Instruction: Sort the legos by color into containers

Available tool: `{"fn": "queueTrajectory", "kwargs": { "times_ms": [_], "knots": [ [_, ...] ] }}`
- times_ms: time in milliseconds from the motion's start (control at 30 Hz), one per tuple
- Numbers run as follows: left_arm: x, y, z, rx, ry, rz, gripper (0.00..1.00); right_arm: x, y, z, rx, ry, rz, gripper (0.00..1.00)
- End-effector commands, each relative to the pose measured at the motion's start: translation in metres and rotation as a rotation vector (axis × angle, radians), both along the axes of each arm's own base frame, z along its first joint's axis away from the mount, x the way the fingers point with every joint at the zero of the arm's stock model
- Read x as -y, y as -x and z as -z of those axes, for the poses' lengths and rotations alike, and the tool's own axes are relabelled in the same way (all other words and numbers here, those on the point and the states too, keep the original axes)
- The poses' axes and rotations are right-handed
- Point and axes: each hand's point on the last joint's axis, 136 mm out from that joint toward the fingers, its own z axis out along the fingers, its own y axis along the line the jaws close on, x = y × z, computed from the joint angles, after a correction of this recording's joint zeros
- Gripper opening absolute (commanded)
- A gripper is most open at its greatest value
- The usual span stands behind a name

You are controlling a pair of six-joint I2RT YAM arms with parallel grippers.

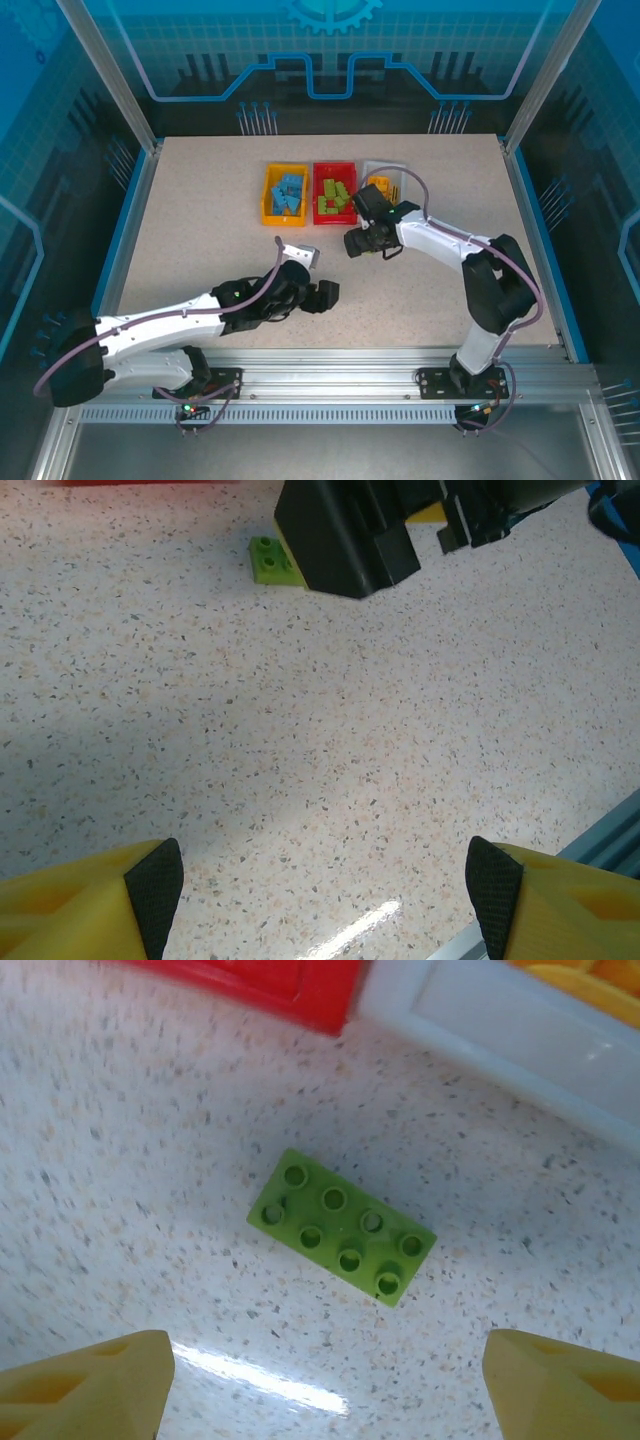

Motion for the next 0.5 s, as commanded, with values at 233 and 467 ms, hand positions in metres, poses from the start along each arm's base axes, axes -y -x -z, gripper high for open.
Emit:
{"fn": "queueTrajectory", "kwargs": {
  "times_ms": [233,467],
  "knots": [
    [-0.006,0.004,-0.023,0.052,0.041,0.005,0.8,0.001,-0.012,0.028,-0.094,0.158,-0.279,0.79],
    [-0.011,0.006,-0.027,0.05,0.05,-0.003,0.8,0.0,-0.026,0.043,-0.151,0.206,-0.339,0.78]
  ]
}}
